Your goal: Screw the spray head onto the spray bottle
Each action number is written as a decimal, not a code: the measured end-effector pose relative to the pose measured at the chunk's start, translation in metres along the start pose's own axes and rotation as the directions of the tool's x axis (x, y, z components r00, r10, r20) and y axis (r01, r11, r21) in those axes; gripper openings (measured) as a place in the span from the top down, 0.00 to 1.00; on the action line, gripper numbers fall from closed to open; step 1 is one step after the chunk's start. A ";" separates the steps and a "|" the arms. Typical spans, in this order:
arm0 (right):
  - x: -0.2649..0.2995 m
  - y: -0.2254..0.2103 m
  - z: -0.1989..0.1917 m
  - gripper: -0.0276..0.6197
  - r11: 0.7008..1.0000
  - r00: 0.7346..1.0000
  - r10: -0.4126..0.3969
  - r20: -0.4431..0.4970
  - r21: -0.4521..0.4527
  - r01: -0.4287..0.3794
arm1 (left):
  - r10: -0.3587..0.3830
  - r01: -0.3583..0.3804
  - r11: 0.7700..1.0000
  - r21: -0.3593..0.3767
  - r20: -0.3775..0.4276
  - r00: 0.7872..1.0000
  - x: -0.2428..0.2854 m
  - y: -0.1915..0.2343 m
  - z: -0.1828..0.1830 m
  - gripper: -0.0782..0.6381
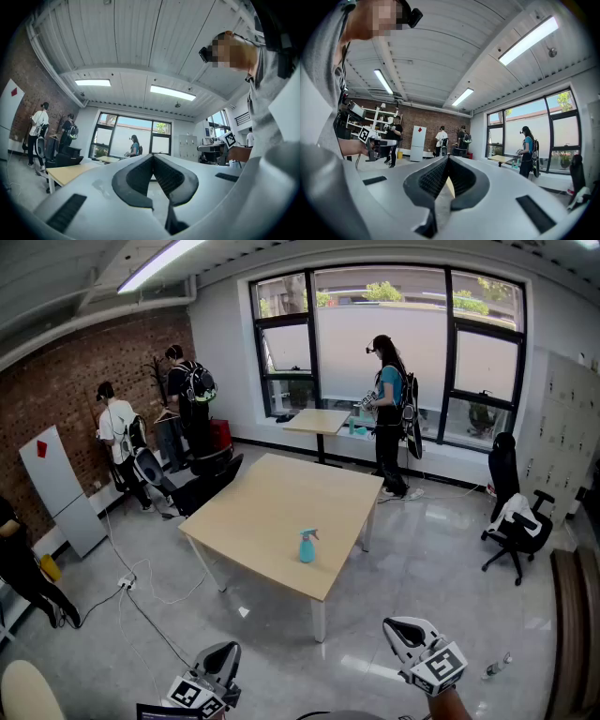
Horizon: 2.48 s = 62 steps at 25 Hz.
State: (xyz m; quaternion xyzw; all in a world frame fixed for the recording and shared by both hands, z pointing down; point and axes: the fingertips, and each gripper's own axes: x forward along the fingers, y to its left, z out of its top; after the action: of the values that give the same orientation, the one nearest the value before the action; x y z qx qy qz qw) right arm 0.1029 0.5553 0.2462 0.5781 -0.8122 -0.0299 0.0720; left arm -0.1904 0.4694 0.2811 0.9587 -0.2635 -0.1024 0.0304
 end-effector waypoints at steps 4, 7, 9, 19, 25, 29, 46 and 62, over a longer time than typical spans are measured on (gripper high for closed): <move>0.006 0.006 -0.001 0.95 1.000 1.000 0.008 -0.004 -0.006 -0.009 | -0.006 0.006 1.000 -0.007 -0.009 1.000 -0.003 0.004 -0.002 0.88; 0.011 0.007 -0.001 0.95 1.000 1.000 0.010 -0.005 -0.007 -0.010 | -0.012 0.012 1.000 -0.014 -0.010 1.000 -0.001 0.006 -0.003 0.88; 0.015 0.007 -0.002 0.95 1.000 1.000 0.007 -0.008 -0.004 -0.008 | -0.018 0.018 1.000 -0.015 -0.005 1.000 0.000 0.011 -0.003 0.88; 0.035 0.024 -0.001 0.95 0.997 0.998 0.009 0.064 0.073 -0.014 | -0.031 0.030 0.999 -0.026 -0.035 0.999 -0.013 0.032 -0.017 0.88; 0.071 0.032 0.015 0.95 0.998 0.995 -0.020 0.100 0.061 0.014 | -0.063 0.062 0.998 -0.027 -0.010 0.998 -0.010 0.062 -0.012 0.88; 0.087 0.038 0.025 0.95 0.998 0.995 -0.027 0.095 0.062 0.022 | -0.122 0.121 0.992 -0.041 -0.016 0.992 0.001 0.060 -0.012 0.88; 0.215 -0.088 -0.015 0.95 0.989 0.993 0.088 0.079 0.115 -0.096 | -0.087 0.084 0.994 -0.067 -0.041 0.995 0.169 0.125 -0.057 0.88; 0.355 -0.183 -0.034 0.95 0.970 0.976 0.207 0.071 0.118 -0.214 | -0.080 0.078 0.995 -0.057 -0.030 0.996 0.333 0.207 -0.086 0.88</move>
State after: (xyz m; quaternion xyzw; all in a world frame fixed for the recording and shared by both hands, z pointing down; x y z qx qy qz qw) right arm 0.1646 0.1611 0.2848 0.4909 -0.8710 0.0122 0.0148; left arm 0.0043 0.1215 0.3285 0.9687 -0.2220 -0.0951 0.0572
